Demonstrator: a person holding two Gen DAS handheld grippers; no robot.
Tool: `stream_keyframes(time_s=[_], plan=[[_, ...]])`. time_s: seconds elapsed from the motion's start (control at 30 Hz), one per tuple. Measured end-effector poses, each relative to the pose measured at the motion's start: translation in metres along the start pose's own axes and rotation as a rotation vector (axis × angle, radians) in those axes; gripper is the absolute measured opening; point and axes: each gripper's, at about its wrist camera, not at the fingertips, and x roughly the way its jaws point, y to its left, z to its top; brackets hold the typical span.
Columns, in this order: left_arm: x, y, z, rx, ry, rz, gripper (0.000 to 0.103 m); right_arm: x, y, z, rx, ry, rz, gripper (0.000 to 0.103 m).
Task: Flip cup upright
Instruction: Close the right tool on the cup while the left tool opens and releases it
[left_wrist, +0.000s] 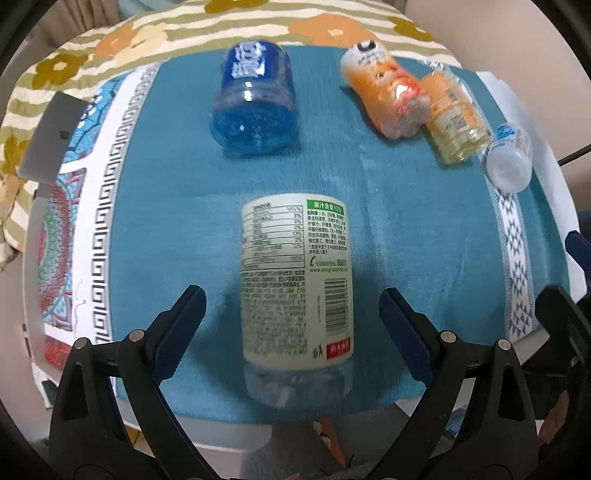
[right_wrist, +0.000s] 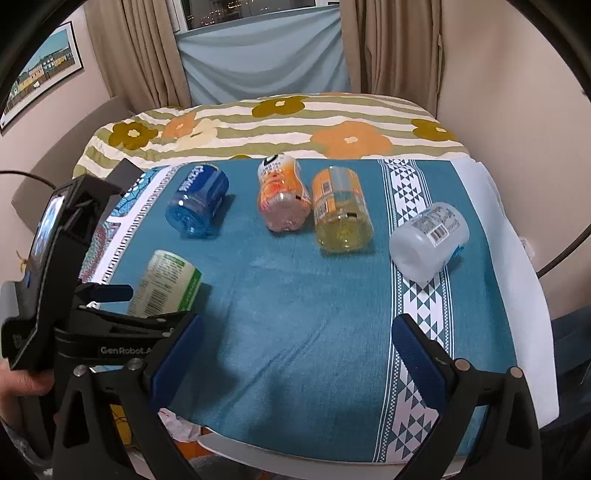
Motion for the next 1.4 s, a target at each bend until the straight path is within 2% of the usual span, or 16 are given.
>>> stream_keyframes(time_s=[0.2, 0.43, 0.67, 0.87, 1.0, 1.07, 1.3, 1.4], plan=[[-0.04, 0.023, -0.01, -0.036, -0.041, -0.001, 0.1, -0.014, 0.007, 0.022, 0.001, 0.014, 0.046, 0.101], [-0.064, 0.074, -0.027, -0.097, -0.067, 0.025, 0.1, 0.003, 0.036, 0.043, -0.024, 0.139, 0.13, 0.101], [-0.052, 0.122, -0.035, -0.117, -0.06, 0.027, 0.1, 0.056, 0.068, 0.049, 0.04, 0.298, 0.195, 0.101], [-0.039, 0.145, -0.04, -0.107, -0.068, -0.005, 0.1, 0.105, 0.081, 0.046, 0.168, 0.444, 0.243, 0.101], [-0.025, 0.152, -0.045, -0.086, -0.039, -0.041, 0.1, 0.128, 0.083, 0.044, 0.219, 0.538, 0.249, 0.093], [-0.02, 0.153, -0.046, -0.073, -0.031, -0.058, 0.1, 0.134, 0.085, 0.045, 0.224, 0.571, 0.247, 0.089], [-0.007, 0.153, -0.041, -0.035, -0.016, -0.105, 0.1, 0.153, 0.086, 0.042, 0.286, 0.662, 0.253, 0.089], [-0.005, 0.155, -0.037, -0.034, -0.018, -0.113, 0.1, 0.156, 0.086, 0.045, 0.286, 0.668, 0.241, 0.08]])
